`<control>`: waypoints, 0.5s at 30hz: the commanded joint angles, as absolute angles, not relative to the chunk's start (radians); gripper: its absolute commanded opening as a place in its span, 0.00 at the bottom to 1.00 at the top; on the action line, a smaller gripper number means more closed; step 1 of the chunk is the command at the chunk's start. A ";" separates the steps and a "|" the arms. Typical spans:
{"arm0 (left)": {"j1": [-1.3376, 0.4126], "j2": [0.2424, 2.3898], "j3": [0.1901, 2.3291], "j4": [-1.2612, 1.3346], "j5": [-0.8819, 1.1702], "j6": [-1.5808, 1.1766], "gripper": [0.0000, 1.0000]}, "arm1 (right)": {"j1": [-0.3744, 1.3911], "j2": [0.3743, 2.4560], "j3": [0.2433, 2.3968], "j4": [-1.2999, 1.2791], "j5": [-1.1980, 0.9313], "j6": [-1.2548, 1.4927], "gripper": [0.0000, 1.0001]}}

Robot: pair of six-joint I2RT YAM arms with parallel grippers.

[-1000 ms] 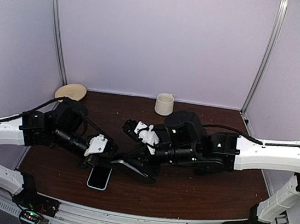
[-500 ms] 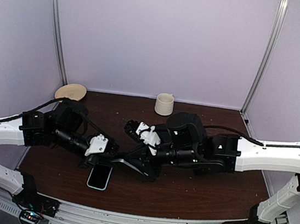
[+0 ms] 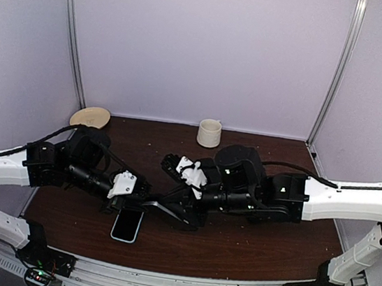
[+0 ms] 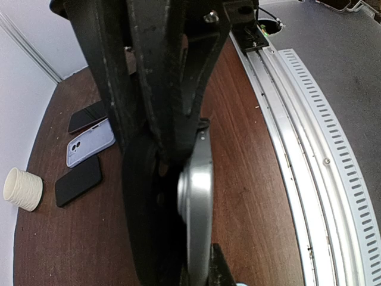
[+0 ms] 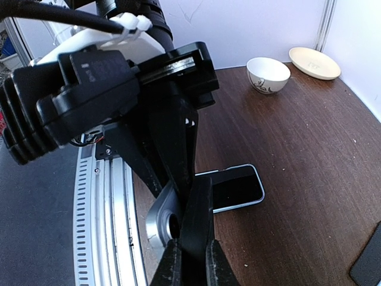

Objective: Take the phone out of the phone case
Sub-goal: Remove the phone case from the phone.

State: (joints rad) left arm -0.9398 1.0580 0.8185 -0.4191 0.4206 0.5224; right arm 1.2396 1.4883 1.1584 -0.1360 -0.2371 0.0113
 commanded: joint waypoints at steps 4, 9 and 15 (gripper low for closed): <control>-0.898 1.002 0.853 -0.264 0.312 0.506 0.00 | 1.259 1.456 1.102 -0.307 -0.229 0.041 0.00; -0.894 0.997 0.853 -0.262 0.313 0.502 0.00 | 1.261 1.453 1.087 -0.310 -0.218 0.050 0.00; -0.890 0.992 0.854 -0.260 0.313 0.500 0.00 | 1.259 1.442 1.068 -0.316 -0.189 0.061 0.00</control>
